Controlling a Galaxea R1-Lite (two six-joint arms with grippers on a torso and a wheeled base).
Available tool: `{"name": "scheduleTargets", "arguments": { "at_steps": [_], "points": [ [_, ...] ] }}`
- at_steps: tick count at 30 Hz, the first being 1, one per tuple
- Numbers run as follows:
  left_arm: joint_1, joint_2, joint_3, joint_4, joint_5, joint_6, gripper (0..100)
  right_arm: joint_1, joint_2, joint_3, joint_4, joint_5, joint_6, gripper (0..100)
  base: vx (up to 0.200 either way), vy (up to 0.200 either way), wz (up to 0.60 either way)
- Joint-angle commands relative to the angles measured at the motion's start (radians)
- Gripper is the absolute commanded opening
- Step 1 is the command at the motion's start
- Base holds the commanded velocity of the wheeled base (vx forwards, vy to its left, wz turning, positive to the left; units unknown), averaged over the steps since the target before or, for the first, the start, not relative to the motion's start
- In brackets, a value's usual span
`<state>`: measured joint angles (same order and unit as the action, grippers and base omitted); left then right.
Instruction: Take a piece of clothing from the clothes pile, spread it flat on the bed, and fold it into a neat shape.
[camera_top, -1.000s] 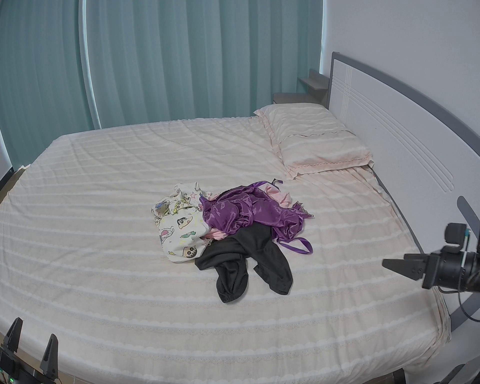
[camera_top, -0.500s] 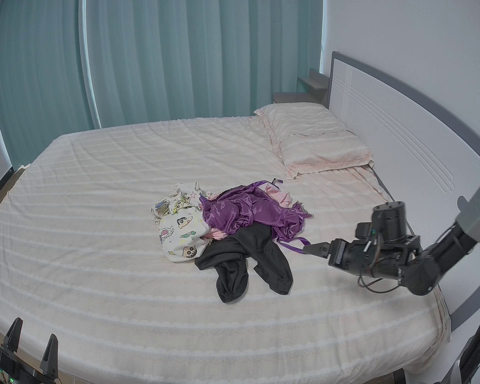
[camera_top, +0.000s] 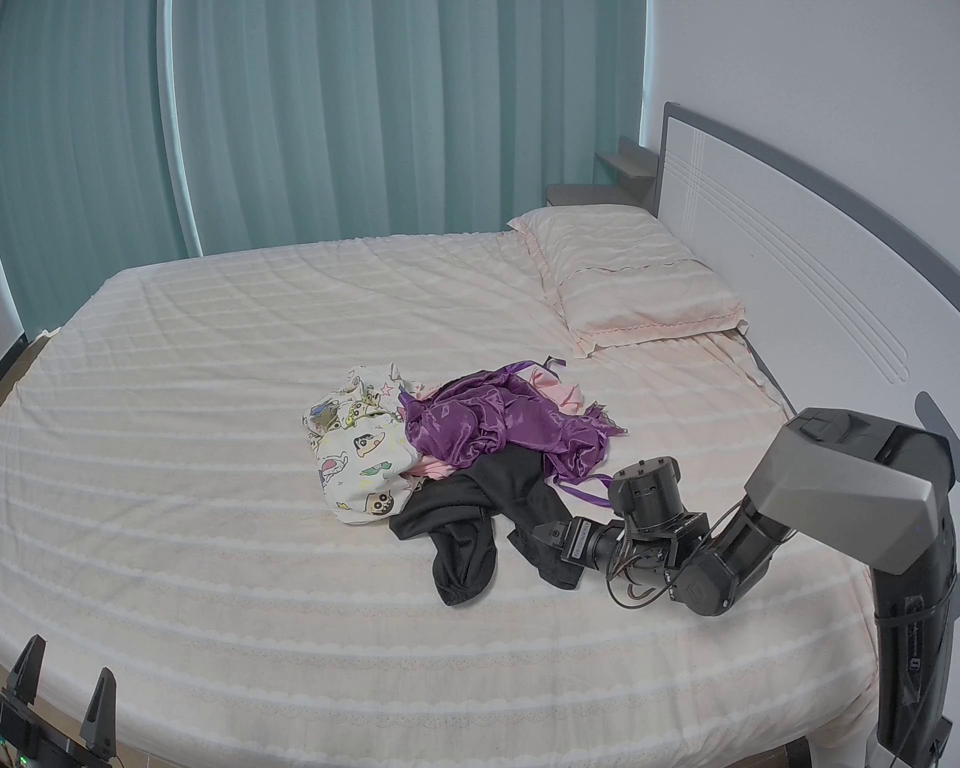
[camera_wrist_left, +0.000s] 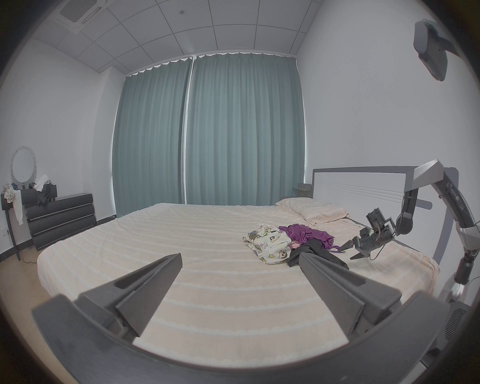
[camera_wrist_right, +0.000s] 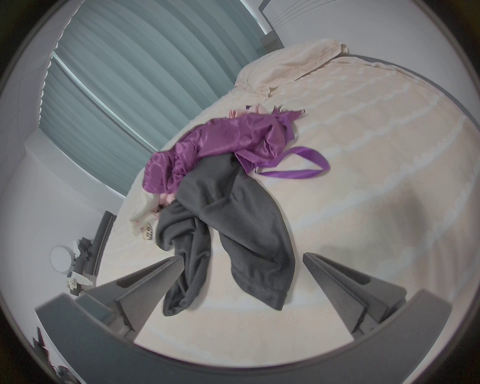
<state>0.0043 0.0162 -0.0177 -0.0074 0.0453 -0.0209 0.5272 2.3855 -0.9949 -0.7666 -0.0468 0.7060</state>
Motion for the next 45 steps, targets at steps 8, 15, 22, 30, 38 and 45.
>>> {"name": "scheduleTargets", "arguments": {
  "at_steps": [8,15,22,30,38,45],
  "points": [
    [0.000,-0.015,0.018,0.000,0.001,-0.001,100,0.010,0.176,-0.165,0.007,-0.062,-0.043,100,0.000,0.000,0.00],
    [0.000,-0.015,0.018,0.000,0.001,-0.001,100,0.042,0.221,-0.274,0.047,-0.070,-0.043,100,0.000,0.000,0.00],
    [0.000,-0.015,0.018,0.000,0.001,-0.001,100,0.040,0.227,-0.286,0.076,-0.085,-0.048,0,0.000,0.000,0.00],
    [0.000,-0.015,0.018,0.000,0.001,-0.001,100,0.011,0.053,-0.102,0.047,-0.051,0.003,0,0.000,0.000,0.00],
    [0.000,-0.015,0.018,0.000,-0.001,0.002,100,0.011,-0.086,0.248,-0.257,0.054,0.076,0,0.000,0.000,0.00],
    [0.000,-0.013,0.018,0.000,-0.039,0.015,100,0.019,-0.088,0.522,-0.625,0.068,0.089,0,0.000,0.000,0.00]
  ]
}}
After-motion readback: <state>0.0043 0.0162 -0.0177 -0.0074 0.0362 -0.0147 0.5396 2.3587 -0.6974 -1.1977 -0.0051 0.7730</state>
